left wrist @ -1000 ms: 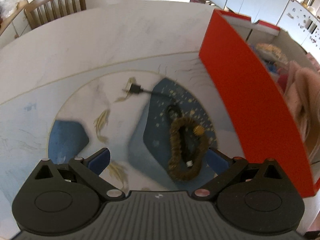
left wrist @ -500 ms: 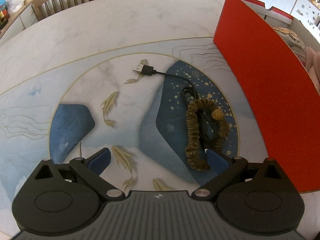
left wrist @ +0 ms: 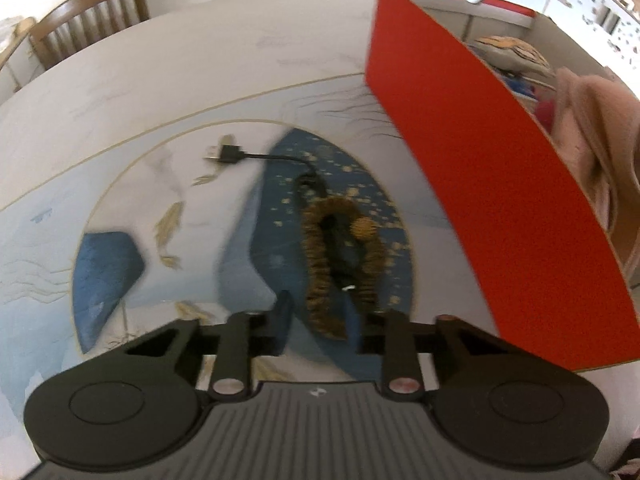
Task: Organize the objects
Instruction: 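Move the left gripper down to the brown beaded bracelet on the placemat, then close the left gripper on the brown beaded bracelet and lift it, then carry the bracelet with the left gripper over the box onto the pink towel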
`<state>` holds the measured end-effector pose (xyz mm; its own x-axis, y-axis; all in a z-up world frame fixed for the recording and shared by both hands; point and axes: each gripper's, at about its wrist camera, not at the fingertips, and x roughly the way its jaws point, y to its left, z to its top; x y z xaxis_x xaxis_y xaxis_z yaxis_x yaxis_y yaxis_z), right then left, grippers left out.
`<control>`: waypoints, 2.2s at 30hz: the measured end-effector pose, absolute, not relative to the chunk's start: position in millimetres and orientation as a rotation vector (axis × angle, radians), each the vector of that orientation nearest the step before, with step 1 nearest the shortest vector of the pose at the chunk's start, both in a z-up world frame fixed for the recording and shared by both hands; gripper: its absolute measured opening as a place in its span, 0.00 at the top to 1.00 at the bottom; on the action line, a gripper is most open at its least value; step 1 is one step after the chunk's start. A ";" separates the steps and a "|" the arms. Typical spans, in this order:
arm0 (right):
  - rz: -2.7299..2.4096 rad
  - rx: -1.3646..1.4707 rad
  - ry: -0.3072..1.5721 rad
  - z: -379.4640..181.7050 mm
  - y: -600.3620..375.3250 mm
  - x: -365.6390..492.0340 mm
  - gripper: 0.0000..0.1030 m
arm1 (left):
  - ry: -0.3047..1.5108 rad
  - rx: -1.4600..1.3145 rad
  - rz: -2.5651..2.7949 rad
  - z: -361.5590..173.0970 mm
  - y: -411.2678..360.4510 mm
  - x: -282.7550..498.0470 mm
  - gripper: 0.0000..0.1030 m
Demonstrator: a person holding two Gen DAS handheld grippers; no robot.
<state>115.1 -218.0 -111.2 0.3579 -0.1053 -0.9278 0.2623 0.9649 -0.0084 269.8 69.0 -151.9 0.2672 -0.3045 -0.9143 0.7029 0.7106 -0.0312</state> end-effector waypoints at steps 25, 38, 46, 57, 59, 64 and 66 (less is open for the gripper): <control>-0.238 0.148 1.178 -111.5 -217.9 116.3 0.93 | 1.036 0.165 -0.806 -56.6 74.4 278.1 0.92; -0.241 0.135 1.180 -111.0 -216.0 118.0 0.96 | 0.947 0.183 -0.925 -1.3 47.8 278.3 0.92; -0.241 0.135 1.179 -110.8 -216.1 117.2 0.96 | 0.880 0.215 -1.049 28.3 13.2 263.4 0.92; -0.242 0.139 1.177 -110.1 -215.5 117.3 0.96 | 0.834 0.264 -1.224 41.7 -55.4 230.6 0.92; -0.241 0.139 1.177 -110.1 -215.6 117.2 0.96 | 0.840 0.267 -1.248 37.4 -65.6 227.9 0.92; -0.241 0.144 1.174 -109.6 -215.6 116.8 0.96 | 0.878 0.269 -1.273 13.4 -83.5 225.0 0.92; -0.240 0.145 1.172 -109.3 -215.7 116.7 0.96 | 0.905 0.281 -1.263 0.1 -86.3 225.9 0.92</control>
